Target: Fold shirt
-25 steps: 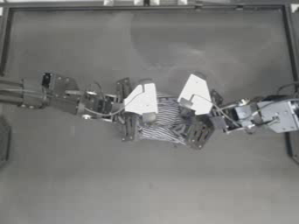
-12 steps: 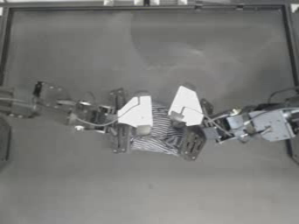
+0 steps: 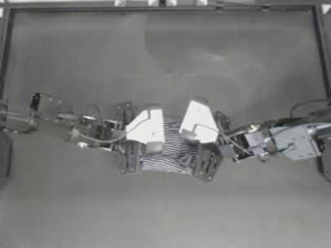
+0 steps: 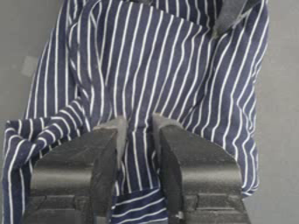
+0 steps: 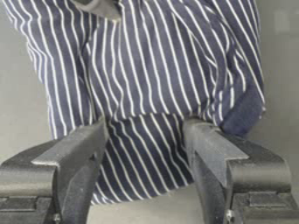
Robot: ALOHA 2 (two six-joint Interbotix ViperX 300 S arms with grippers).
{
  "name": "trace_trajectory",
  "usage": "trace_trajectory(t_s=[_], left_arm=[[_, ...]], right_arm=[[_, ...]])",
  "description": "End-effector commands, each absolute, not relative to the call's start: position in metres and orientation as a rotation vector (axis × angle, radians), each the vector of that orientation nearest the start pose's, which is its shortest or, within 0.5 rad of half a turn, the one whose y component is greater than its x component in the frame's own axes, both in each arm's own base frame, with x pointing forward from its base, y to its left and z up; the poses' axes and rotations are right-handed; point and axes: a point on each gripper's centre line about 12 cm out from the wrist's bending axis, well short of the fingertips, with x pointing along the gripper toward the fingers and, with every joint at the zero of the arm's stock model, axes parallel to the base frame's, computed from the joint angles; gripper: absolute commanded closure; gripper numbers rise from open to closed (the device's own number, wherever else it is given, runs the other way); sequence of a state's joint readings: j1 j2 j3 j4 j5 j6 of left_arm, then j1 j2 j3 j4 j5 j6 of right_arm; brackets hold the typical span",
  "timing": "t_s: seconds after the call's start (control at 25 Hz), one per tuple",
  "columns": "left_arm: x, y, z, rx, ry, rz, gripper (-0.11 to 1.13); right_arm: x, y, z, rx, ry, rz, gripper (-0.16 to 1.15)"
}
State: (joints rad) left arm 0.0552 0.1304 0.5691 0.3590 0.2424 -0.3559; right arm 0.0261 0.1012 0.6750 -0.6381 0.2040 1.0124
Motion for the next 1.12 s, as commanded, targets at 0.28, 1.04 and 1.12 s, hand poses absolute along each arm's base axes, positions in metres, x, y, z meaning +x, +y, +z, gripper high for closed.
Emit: trace_trajectory(t_s=[0.28, 1.04, 1.12], left_arm=[[0.391, 0.039, 0.209, 0.033, 0.716, 0.143, 0.3], [0.367, 0.068, 0.205, -0.036, 0.393, 0.112, 0.33], [0.369, 0.069, 0.202, -0.014, 0.384, 0.102, 0.33]], right_arm=[[0.37, -0.006, 0.183, 0.236, 0.737, -0.241, 0.1], [0.367, -0.001, 0.192, 0.181, 0.575, -0.004, 0.32], [0.369, -0.002, 0.197, 0.163, 0.547, 0.017, 0.32]])
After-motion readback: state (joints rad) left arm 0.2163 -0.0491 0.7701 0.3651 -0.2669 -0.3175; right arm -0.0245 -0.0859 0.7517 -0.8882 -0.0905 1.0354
